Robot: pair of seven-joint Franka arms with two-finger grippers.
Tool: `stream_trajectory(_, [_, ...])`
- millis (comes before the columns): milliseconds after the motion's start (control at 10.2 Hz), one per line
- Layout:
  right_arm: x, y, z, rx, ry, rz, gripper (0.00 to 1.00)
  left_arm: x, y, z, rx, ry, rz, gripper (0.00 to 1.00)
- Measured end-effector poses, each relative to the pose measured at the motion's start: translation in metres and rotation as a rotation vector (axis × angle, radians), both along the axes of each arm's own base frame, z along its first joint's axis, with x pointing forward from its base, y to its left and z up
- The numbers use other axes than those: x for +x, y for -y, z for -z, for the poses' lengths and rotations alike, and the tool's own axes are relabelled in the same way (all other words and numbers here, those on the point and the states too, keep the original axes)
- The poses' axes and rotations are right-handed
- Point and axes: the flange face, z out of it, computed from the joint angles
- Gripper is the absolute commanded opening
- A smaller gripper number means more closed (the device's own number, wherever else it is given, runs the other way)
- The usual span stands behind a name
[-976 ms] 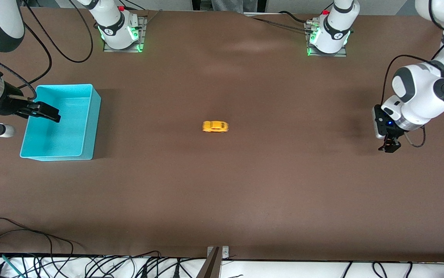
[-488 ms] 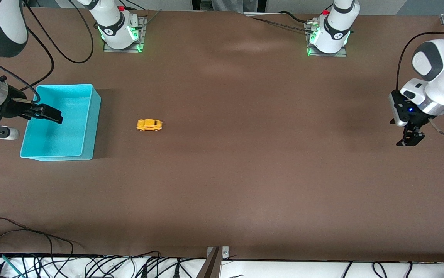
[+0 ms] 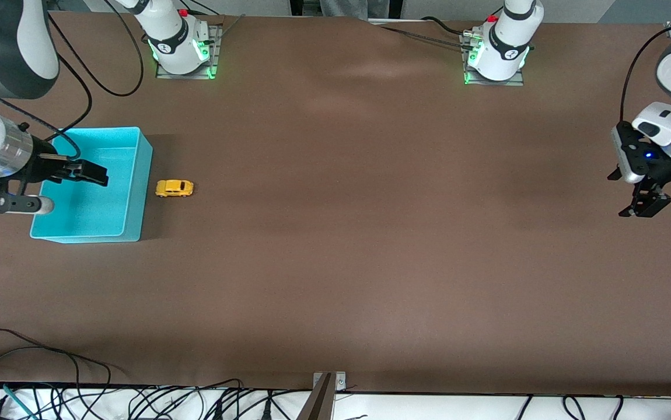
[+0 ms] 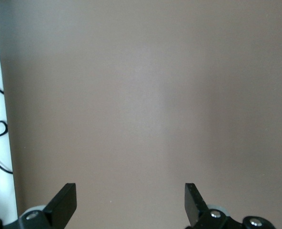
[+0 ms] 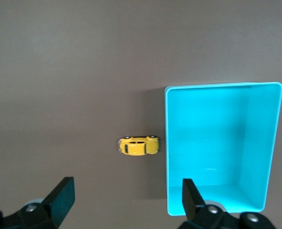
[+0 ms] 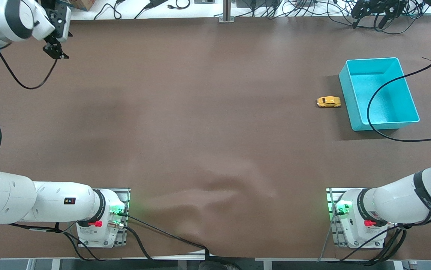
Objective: Wind up and store yellow beetle car
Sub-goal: 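Lower the right gripper over the car beside the cyan box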
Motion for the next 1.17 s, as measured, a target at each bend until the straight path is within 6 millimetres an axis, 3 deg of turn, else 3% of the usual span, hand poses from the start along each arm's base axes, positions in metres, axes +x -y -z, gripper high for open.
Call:
stream_trajectory(293, [-0.002, -0.010, 0.032, 0.034, -0.044, -0.251, 1.00, -0.001, 0.006, -0.078, -0.032, -0.036, -0.108, 1.00])
stream_trajectory(585, [-0.002, -0.005, 0.082, 0.078, -0.024, -0.586, 1.00, -0.012, 0.013, -0.145, -0.068, -0.090, -0.332, 1.00])
stream_trajectory(780, [-0.001, -0.002, 0.102, 0.098, 0.015, -0.847, 1.00, -0.019, 0.017, -0.166, -0.093, -0.121, -0.575, 1.00])
stream_trajectory(976, [-0.001, 0.001, 0.128, 0.132, 0.037, -1.059, 1.00, -0.025, 0.029, -0.172, -0.107, -0.167, -0.853, 1.00])
stream_trajectory(1171, [-0.003, 0.005, 0.162, 0.213, 0.052, -1.222, 1.00, -0.028, 0.078, -0.187, -0.107, -0.189, -1.096, 1.00])
